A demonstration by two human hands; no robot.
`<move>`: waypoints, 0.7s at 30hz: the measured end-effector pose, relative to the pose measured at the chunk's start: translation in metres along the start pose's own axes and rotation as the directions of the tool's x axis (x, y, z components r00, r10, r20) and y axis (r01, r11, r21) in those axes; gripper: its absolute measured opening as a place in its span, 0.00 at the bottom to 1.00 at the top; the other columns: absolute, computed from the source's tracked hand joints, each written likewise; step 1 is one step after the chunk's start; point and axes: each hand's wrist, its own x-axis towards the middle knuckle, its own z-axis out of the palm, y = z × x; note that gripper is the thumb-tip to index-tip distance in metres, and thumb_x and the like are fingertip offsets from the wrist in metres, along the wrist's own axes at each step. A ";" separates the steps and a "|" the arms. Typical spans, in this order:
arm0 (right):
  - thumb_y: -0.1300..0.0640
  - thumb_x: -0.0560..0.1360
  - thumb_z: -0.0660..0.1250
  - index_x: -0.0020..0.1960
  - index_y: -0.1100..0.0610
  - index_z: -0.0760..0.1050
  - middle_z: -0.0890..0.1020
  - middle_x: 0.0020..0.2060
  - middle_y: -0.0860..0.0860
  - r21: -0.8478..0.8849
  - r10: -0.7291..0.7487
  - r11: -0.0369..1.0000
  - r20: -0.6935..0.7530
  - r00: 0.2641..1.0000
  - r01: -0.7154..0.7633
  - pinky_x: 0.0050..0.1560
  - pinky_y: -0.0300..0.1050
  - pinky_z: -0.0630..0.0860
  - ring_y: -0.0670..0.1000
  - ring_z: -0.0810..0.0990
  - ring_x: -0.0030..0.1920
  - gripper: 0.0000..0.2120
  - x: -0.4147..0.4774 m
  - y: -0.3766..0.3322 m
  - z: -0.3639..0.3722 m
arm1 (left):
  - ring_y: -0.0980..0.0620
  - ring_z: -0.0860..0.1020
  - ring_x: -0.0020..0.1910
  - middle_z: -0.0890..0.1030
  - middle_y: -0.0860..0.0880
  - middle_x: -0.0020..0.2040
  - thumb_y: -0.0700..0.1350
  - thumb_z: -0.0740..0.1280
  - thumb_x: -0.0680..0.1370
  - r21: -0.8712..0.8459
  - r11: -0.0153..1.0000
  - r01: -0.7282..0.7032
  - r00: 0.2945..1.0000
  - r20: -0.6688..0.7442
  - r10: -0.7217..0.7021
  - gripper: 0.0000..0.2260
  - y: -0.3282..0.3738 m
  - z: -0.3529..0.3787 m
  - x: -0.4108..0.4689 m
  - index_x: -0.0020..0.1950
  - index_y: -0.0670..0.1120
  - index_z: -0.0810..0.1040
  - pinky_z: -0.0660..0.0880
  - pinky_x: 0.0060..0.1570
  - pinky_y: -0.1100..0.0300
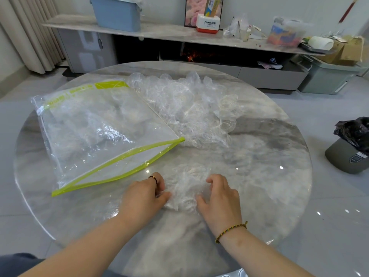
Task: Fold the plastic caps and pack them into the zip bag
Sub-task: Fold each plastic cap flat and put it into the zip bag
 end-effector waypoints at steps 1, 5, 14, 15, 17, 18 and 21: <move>0.59 0.68 0.62 0.50 0.53 0.64 0.74 0.43 0.47 0.029 -0.081 0.996 -0.165 0.983 0.087 0.49 0.39 0.65 0.49 0.75 0.45 0.12 -0.001 0.001 0.003 | 0.50 0.71 0.37 0.71 0.55 0.30 0.48 0.66 0.75 0.037 0.999 -0.008 1.000 -0.006 0.008 0.16 0.002 -0.001 -0.001 0.34 0.53 0.60 0.66 0.37 0.59; 0.59 0.63 0.58 0.44 0.53 0.65 0.74 0.47 0.49 0.082 -0.465 0.854 -0.323 0.824 0.514 0.53 0.41 0.64 0.50 0.71 0.50 0.10 -0.003 -0.002 0.007 | 0.50 0.70 0.36 0.69 0.54 0.30 0.48 0.65 0.75 0.090 0.996 -0.028 0.999 0.021 0.026 0.16 0.007 -0.003 -0.001 0.34 0.53 0.59 0.64 0.35 0.58; 0.44 0.60 0.54 0.46 0.49 0.78 0.82 0.47 0.44 -0.049 -0.405 0.912 0.046 0.913 0.407 0.59 0.43 0.63 0.43 0.81 0.48 0.21 -0.005 0.010 0.021 | 0.61 0.71 0.28 0.74 0.62 0.25 0.46 0.63 0.77 -0.017 0.991 -0.134 0.971 0.200 0.134 0.13 0.004 -0.009 0.002 0.37 0.56 0.61 0.65 0.34 0.60; 0.45 0.60 0.54 0.45 0.50 0.78 0.82 0.46 0.44 -0.027 -0.400 0.916 0.038 0.916 0.401 0.59 0.42 0.64 0.43 0.80 0.47 0.21 -0.004 0.010 0.020 | 0.62 0.72 0.30 0.74 0.67 0.26 0.48 0.62 0.77 -0.045 0.987 -0.156 0.963 0.216 0.162 0.11 0.004 -0.009 0.001 0.39 0.57 0.61 0.65 0.33 0.62; 0.49 0.60 0.54 0.43 0.51 0.78 0.82 0.42 0.44 0.010 -0.404 0.915 0.026 0.914 0.404 0.54 0.36 0.69 0.43 0.80 0.44 0.18 -0.001 0.010 0.020 | 0.65 0.73 0.35 0.74 0.68 0.31 0.57 0.60 0.71 -0.029 0.971 -0.237 0.951 0.198 0.238 0.07 0.008 -0.013 -0.002 0.42 0.60 0.62 0.63 0.32 0.70; 0.50 0.61 0.53 0.42 0.51 0.78 0.82 0.40 0.43 0.012 -0.405 0.914 0.018 0.914 0.405 0.51 0.33 0.70 0.43 0.80 0.42 0.17 0.001 0.009 0.020 | 0.64 0.73 0.38 0.75 0.63 0.32 0.60 0.59 0.67 0.040 0.935 -0.353 0.928 0.147 0.344 0.10 0.007 -0.013 -0.002 0.45 0.61 0.65 0.64 0.34 0.71; 0.56 0.60 0.52 0.40 0.53 0.78 0.81 0.36 0.44 0.048 -0.409 0.911 -0.021 0.912 0.410 0.51 0.35 0.67 0.44 0.79 0.39 0.17 0.006 0.012 0.024 | 0.58 0.70 0.47 0.76 0.56 0.46 0.61 0.60 0.62 0.265 0.742 -0.616 0.783 0.101 0.614 0.24 -0.004 -0.007 -0.001 0.56 0.55 0.70 0.64 0.47 0.66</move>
